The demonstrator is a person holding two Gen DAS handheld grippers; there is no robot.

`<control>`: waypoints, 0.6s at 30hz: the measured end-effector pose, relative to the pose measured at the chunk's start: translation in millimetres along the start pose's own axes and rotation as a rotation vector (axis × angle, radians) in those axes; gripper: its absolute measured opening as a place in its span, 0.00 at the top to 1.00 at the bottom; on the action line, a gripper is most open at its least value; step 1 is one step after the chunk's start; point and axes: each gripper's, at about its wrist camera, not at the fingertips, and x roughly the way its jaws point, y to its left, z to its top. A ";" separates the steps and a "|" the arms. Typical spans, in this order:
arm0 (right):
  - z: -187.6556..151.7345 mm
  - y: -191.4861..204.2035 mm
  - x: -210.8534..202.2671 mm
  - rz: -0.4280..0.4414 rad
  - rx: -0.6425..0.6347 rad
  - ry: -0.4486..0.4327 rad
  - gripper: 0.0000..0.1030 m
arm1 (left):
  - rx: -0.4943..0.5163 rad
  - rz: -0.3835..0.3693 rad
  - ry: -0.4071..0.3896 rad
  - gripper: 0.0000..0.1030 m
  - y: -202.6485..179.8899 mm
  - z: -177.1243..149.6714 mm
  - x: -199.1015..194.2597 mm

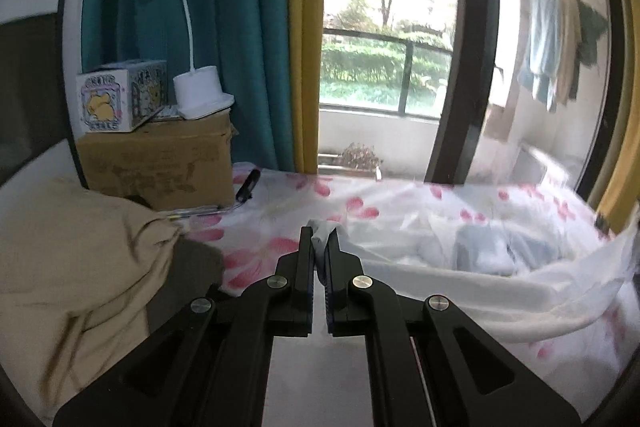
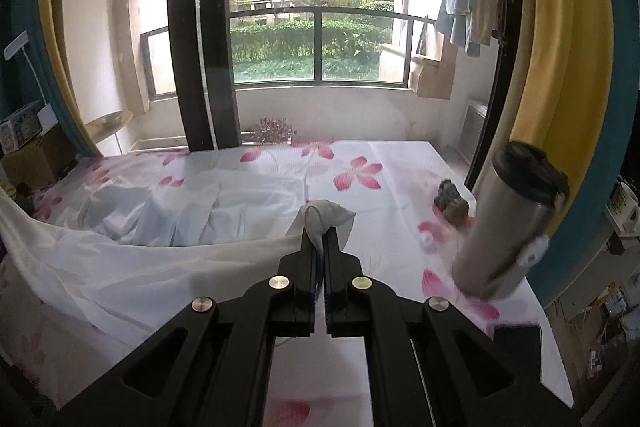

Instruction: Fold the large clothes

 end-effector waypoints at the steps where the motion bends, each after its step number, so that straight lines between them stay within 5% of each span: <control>1: 3.6 -1.3 6.1 -0.002 0.001 0.001 0.97 | -0.005 0.000 -0.004 0.95 0.0 2.9 4.9; 18: 47.4 -6.7 96.4 -0.004 -0.027 0.025 0.97 | 0.070 0.048 0.032 0.95 -18.7 28.8 105.8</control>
